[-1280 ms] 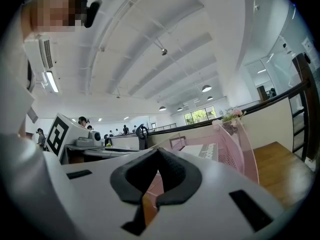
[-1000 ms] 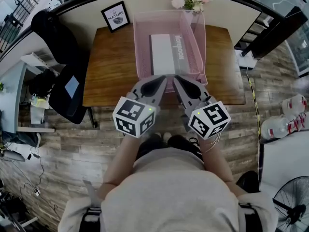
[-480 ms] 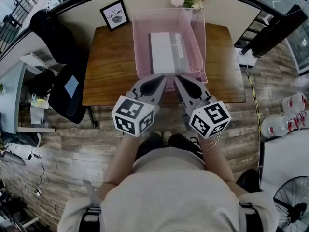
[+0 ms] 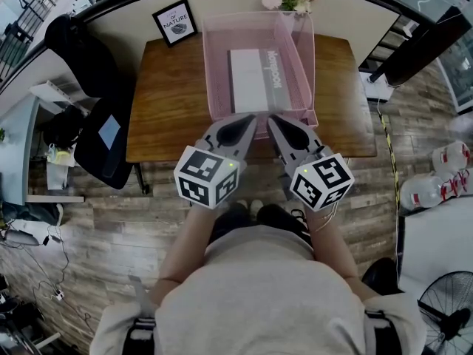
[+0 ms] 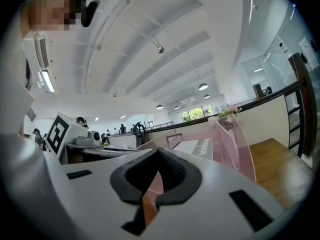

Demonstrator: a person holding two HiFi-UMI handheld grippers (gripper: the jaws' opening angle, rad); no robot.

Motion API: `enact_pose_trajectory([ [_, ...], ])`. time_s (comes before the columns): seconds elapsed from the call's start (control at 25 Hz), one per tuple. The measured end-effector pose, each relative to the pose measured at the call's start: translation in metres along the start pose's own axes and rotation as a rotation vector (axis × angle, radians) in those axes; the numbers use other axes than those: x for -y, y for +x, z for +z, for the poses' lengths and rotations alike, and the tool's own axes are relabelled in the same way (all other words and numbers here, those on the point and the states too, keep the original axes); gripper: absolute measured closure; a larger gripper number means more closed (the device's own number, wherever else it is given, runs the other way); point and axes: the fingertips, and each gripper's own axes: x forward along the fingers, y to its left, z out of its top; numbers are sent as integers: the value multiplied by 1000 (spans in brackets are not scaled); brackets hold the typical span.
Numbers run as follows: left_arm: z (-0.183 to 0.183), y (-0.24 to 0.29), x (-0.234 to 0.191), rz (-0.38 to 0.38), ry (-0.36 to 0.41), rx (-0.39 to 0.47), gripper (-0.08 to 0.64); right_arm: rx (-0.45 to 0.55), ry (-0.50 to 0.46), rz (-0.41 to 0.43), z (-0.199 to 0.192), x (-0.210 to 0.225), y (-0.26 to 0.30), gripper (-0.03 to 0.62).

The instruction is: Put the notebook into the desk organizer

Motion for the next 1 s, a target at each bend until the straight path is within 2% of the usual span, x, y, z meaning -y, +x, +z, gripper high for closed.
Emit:
enact_pose_trajectory([
  [1.0, 3, 2, -3, -2, -21, 5, 549, 1, -1, 1, 1, 5, 1, 583],
])
